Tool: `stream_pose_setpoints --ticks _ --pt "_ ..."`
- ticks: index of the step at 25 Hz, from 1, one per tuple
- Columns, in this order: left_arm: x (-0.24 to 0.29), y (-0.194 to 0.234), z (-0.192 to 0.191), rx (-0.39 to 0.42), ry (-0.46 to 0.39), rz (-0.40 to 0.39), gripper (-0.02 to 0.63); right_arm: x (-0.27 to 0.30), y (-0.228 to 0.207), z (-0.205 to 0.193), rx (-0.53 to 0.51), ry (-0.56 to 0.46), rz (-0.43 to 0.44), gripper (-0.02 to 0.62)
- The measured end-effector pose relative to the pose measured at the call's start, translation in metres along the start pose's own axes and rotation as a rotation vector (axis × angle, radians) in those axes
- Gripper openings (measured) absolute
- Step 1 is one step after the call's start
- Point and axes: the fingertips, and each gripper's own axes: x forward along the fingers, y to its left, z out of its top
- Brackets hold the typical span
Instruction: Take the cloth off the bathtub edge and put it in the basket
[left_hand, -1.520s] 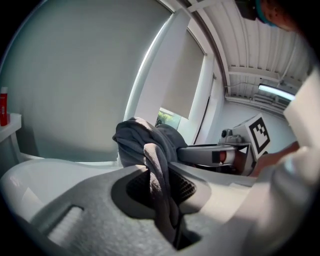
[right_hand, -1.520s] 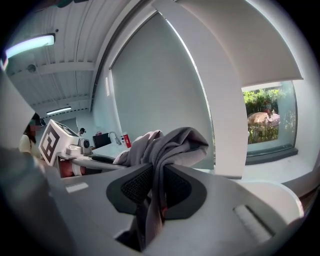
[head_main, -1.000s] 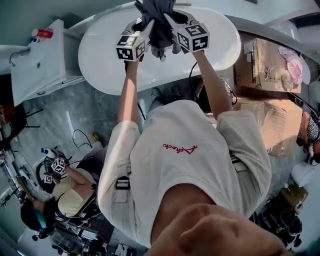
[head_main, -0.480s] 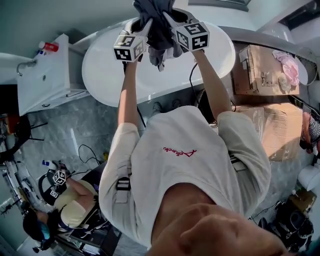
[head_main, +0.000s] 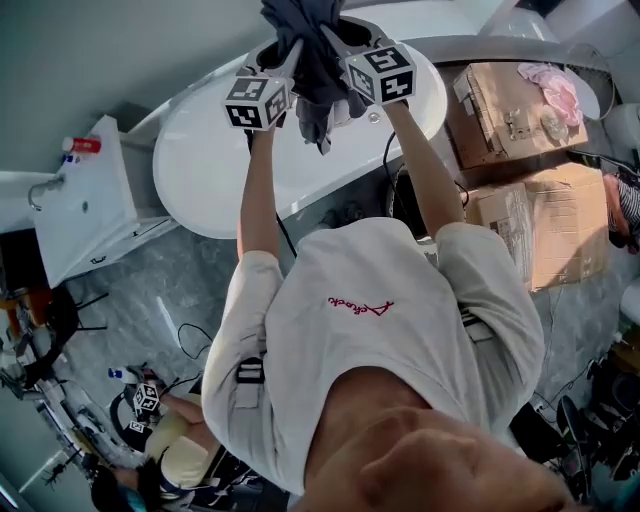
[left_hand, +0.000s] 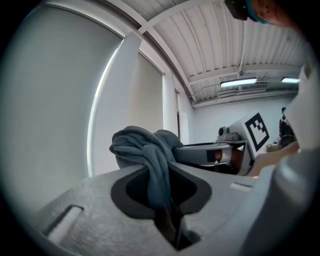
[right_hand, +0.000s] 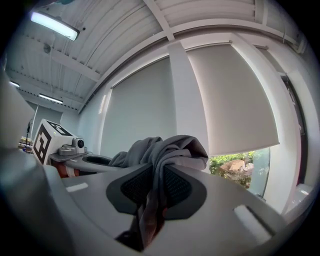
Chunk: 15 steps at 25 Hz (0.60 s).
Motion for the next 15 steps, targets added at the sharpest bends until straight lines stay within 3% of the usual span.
stream_pose_setpoints --ticks 8,15 --pt "0.042 -0.039 0.015 0.042 0.009 -0.211 0.060 -0.039 -0.041 0.012 0.002 -0.028 -0.204 0.066" --pt "0.075 -0.099 0.040 0.064 -0.038 -0.443 0.060 -0.102 -0.079 0.030 -0.011 -0.060 -0.428 0.066"
